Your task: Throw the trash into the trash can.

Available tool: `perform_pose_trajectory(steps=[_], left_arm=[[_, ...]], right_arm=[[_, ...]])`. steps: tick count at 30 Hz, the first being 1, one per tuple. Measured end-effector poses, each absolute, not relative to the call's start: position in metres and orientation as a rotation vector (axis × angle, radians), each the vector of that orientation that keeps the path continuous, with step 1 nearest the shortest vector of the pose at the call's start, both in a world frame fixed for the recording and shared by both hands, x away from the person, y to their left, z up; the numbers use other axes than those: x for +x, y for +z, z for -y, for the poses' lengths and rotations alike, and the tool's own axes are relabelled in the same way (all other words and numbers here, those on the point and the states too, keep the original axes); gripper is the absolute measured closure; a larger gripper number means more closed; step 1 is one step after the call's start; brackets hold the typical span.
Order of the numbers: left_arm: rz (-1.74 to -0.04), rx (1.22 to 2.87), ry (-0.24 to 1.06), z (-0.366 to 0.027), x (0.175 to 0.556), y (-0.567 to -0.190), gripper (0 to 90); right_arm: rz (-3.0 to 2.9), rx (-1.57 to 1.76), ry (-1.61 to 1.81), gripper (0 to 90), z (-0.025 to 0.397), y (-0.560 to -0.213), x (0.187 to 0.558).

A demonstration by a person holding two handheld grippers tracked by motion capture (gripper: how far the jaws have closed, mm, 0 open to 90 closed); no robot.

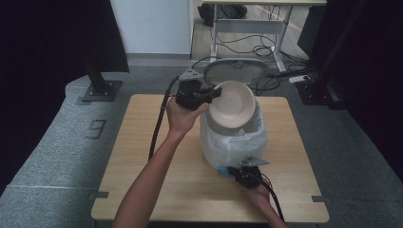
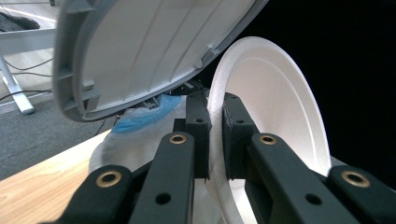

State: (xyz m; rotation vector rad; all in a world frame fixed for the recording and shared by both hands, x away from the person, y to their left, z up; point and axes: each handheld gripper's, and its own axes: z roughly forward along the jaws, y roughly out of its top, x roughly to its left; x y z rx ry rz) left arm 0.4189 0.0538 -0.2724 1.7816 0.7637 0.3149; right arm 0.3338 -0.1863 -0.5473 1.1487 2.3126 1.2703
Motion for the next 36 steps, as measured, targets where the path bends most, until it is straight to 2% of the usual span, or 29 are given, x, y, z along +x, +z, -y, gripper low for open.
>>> perform_pose_trajectory(steps=[23,25,28,36], left_arm=[[-0.785,1.834,0.333,-0.029,0.438,-0.288,82.8],[-0.803,1.829,0.352,-0.029,0.439,-0.289,72.8],[-0.808,1.825,0.37,-0.031,0.438,-0.289,65.9],[-0.797,1.827,0.356,-0.042,0.432,-0.291,59.4]], right_arm=[[-2.312,1.142,1.265,89.3,0.186,-0.547,0.334],[-2.312,1.142,1.264,89.4,0.186,-0.547,0.334],[-2.311,1.141,1.263,89.4,0.186,-0.547,0.334],[-2.312,1.147,1.263,89.4,0.186,-0.547,0.333]])
